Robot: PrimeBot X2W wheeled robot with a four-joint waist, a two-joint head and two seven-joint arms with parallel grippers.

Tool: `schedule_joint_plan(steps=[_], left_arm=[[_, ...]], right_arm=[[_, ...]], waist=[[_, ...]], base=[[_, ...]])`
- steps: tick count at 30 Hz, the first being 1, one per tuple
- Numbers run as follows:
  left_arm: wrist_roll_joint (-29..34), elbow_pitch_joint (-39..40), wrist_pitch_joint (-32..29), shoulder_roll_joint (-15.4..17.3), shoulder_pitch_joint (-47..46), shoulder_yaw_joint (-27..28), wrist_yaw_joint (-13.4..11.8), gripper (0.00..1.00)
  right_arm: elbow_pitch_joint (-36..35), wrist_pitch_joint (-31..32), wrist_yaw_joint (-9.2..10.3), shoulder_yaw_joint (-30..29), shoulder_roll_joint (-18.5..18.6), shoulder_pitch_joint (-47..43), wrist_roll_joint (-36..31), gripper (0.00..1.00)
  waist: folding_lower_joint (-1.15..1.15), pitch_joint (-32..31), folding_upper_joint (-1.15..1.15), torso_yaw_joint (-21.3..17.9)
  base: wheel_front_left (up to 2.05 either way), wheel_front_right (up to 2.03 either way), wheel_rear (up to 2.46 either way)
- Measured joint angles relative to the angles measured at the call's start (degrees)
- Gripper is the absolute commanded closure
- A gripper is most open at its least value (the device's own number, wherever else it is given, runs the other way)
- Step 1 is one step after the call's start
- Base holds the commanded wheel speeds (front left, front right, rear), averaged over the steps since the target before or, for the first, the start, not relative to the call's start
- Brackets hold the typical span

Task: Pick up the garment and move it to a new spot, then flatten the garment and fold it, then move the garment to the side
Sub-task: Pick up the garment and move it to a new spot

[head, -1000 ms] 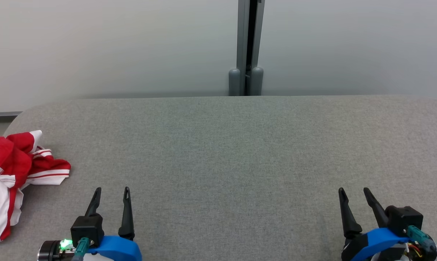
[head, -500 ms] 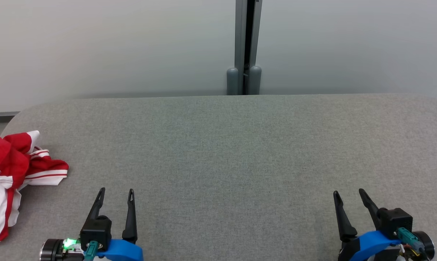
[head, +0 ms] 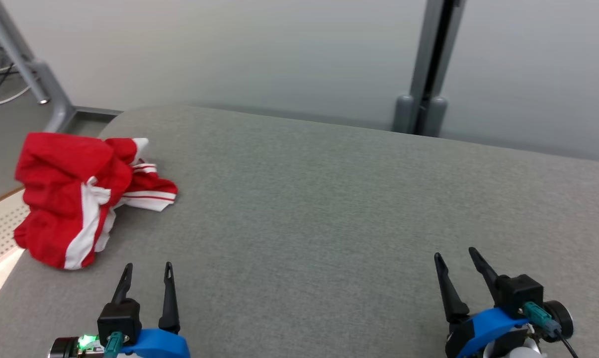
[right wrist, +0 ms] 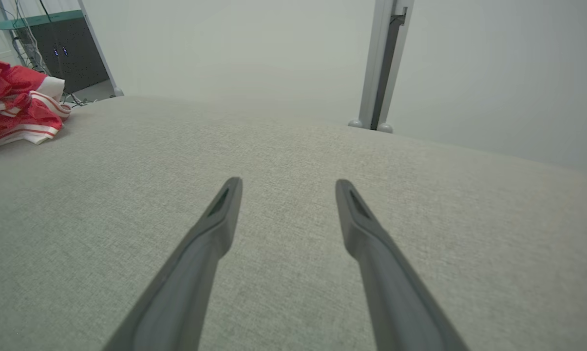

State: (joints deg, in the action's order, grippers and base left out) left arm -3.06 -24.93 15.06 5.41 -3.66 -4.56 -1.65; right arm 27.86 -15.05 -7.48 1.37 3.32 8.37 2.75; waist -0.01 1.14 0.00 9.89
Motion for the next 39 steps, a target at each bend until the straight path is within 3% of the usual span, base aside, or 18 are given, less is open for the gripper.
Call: schedule_joint_plan(steps=[7,14,23,32,39], left_arm=[[-0.9,-0.8,0.0,-0.2,1.8,3.4,0.0,0.00],[-1.0,-1.0,0.0,-0.5,2.7,6.1,0.3,0.00],[-2.0,-2.0,0.0,0.6,-5.8,10.5,2.3,0.00],[-1.3,-6.7,0.0,8.0,-23.0,12.8,5.7,0.00],[-2.9,-19.6,0.0,12.1,-36.3,12.1,7.9,0.00]], right_arm=[[1.0,0.0,-0.01,5.0,-0.2,2.2,1.5,0.00],[2.0,0.0,0.00,8.4,-0.3,3.6,2.4,0.00],[1.2,0.0,0.00,9.9,2.0,4.8,2.3,0.00],[-0.7,0.0,0.00,11.2,4.0,7.8,2.0,0.00],[-1.9,-0.2,-0.08,11.4,4.4,10.7,2.0,0.00]], waist=[[0.00,1.4,0.00,8.5],[0.00,3.9,0.00,12.0],[0.02,8.7,0.00,9.1],[0.03,16.1,0.00,5.0],[0.02,21.2,0.00,2.4]], base=[[0.00,0.00,0.00],[0.00,0.00,0.00],[0.00,0.00,0.00],[0.00,0.00,0.00],[0.00,0.00,0.00]])
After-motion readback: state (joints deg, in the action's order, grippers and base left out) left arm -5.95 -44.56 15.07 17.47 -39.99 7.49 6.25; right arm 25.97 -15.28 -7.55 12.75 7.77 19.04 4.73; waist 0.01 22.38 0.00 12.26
